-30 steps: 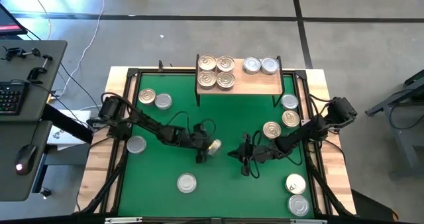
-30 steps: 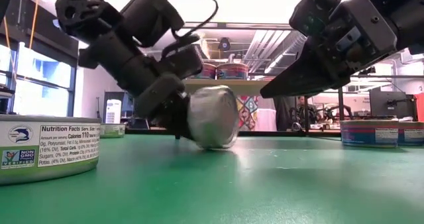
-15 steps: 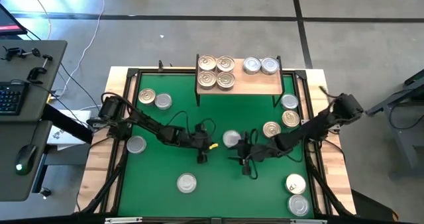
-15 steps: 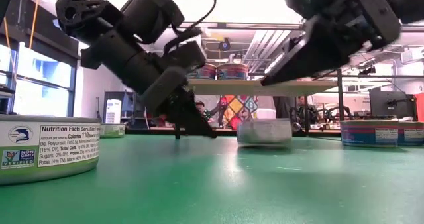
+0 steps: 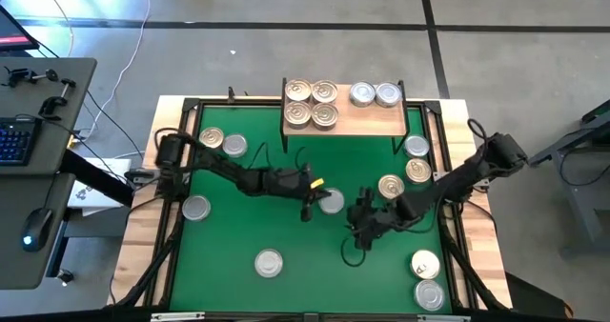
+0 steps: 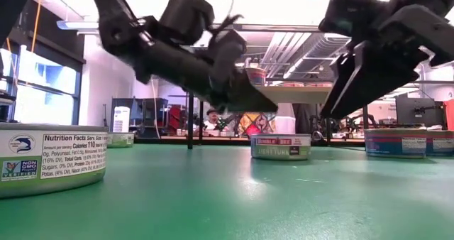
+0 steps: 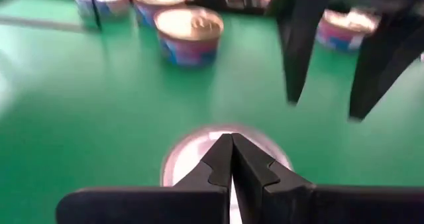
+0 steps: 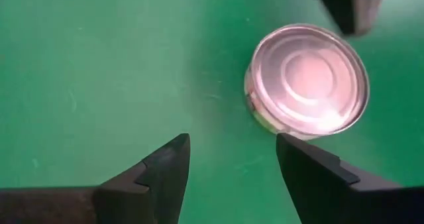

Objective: Stack canned seafood by type on shelf
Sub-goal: Put the green tuna can on the shelf

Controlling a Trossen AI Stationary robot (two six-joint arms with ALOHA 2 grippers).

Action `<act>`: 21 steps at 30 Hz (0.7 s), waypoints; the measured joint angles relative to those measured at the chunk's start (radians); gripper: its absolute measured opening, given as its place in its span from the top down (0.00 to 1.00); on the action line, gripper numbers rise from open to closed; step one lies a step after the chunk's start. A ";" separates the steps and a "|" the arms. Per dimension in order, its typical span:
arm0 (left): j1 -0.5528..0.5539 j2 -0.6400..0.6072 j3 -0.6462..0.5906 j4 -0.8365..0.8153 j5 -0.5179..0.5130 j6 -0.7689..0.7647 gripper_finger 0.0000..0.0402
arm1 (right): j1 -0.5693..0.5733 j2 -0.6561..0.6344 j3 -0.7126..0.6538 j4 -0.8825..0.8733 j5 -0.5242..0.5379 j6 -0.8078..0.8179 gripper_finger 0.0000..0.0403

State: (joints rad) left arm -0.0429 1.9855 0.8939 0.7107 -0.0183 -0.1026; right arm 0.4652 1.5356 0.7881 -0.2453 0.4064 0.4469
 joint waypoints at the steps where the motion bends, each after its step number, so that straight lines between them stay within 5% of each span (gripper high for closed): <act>1: 0.007 0.016 0.013 -0.021 0.020 -0.001 1.00 | 0.012 0.000 0.000 -0.004 0.010 0.014 0.45; 13: -0.042 0.041 0.060 -0.210 0.146 0.027 1.00 | 0.111 0.000 -0.001 0.040 0.092 0.095 0.45; 21: -0.051 0.011 0.056 -0.163 0.084 0.036 1.00 | 0.111 0.000 -0.002 0.064 0.114 0.076 0.45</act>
State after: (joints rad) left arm -0.0941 1.9961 0.9497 0.5476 0.0654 -0.0664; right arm 0.5758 1.5356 0.7864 -0.1814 0.5201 0.5232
